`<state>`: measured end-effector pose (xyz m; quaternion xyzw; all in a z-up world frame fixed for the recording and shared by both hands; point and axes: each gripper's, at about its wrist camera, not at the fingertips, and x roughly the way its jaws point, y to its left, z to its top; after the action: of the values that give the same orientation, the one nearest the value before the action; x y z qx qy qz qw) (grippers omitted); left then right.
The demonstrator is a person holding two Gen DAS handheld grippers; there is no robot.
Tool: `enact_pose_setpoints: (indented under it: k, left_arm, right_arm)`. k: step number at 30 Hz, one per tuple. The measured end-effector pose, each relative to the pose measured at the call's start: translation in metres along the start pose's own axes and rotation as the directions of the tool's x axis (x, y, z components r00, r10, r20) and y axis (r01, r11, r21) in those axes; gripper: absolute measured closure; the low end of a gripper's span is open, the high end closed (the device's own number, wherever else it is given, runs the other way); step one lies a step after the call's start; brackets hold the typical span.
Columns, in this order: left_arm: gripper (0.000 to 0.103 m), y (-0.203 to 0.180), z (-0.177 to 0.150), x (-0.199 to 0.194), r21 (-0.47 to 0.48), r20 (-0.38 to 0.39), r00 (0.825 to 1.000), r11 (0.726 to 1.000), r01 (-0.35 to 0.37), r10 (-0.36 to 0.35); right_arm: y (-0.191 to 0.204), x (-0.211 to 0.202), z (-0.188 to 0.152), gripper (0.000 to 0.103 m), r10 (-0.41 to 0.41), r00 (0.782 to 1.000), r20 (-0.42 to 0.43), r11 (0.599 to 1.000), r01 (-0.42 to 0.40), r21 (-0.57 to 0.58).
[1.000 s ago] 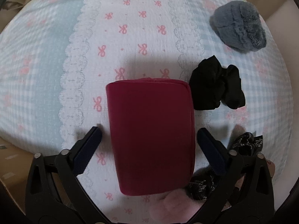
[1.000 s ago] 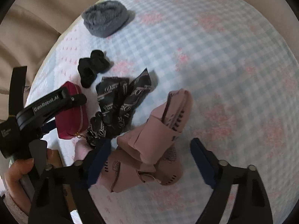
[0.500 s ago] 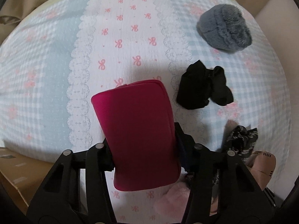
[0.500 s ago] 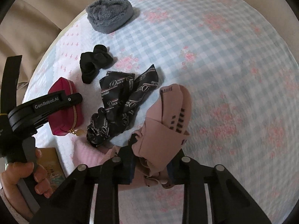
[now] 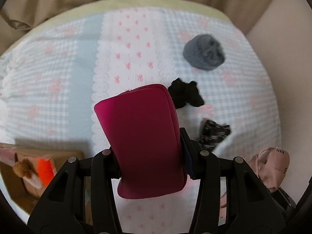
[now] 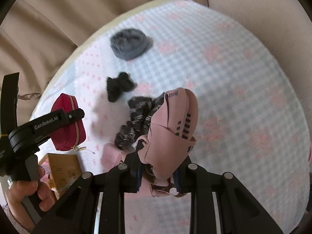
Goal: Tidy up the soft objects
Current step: 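Lower the pouch into the box with the left tool while the right tool drops the scarf in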
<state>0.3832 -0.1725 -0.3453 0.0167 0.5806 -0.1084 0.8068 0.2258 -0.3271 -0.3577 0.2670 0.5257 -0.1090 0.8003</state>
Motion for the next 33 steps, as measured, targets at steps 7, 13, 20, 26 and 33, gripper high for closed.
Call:
enact_pose_setpoints:
  k: [7, 13, 20, 26, 33]
  left_arm:
    - [0.06, -0.002, -0.025, -0.077, -0.022, 0.085, 0.996, 1.0, 0.014, -0.012]
    - [0.06, 0.009, -0.053, -0.156, -0.05, 0.175, 0.985, 0.999, 0.016, -0.007]
    - [0.06, 0.054, -0.1, -0.233, -0.105, 0.235, 0.971, 0.994, -0.006, 0.031]
    - [0.06, 0.122, -0.135, -0.273, -0.165, 0.246, 0.967, 0.986, -0.021, 0.062]
    - [0.06, 0.214, -0.157, -0.284, -0.196, 0.223, 0.971, 0.98, -0.038, 0.082]
  right_arm:
    - [0.018, -0.064, -0.002, 0.08, 0.02, 0.997, 0.072, 0.999, -0.017, -0.043]
    - [0.04, -0.133, -0.007, 0.08, 0.058, 0.989, 0.134, 0.992, -0.042, -0.122]
    - [0.084, -0.204, -0.024, 0.08, 0.124, 0.974, 0.192, 0.965, -0.074, -0.252]
    - [0.136, -0.232, -0.049, 0.08, 0.173, 0.966, 0.192, 0.931, -0.097, -0.351]
    - [0.214, -0.224, -0.095, 0.08, 0.202, 0.966, 0.159, 0.89, -0.113, -0.442]
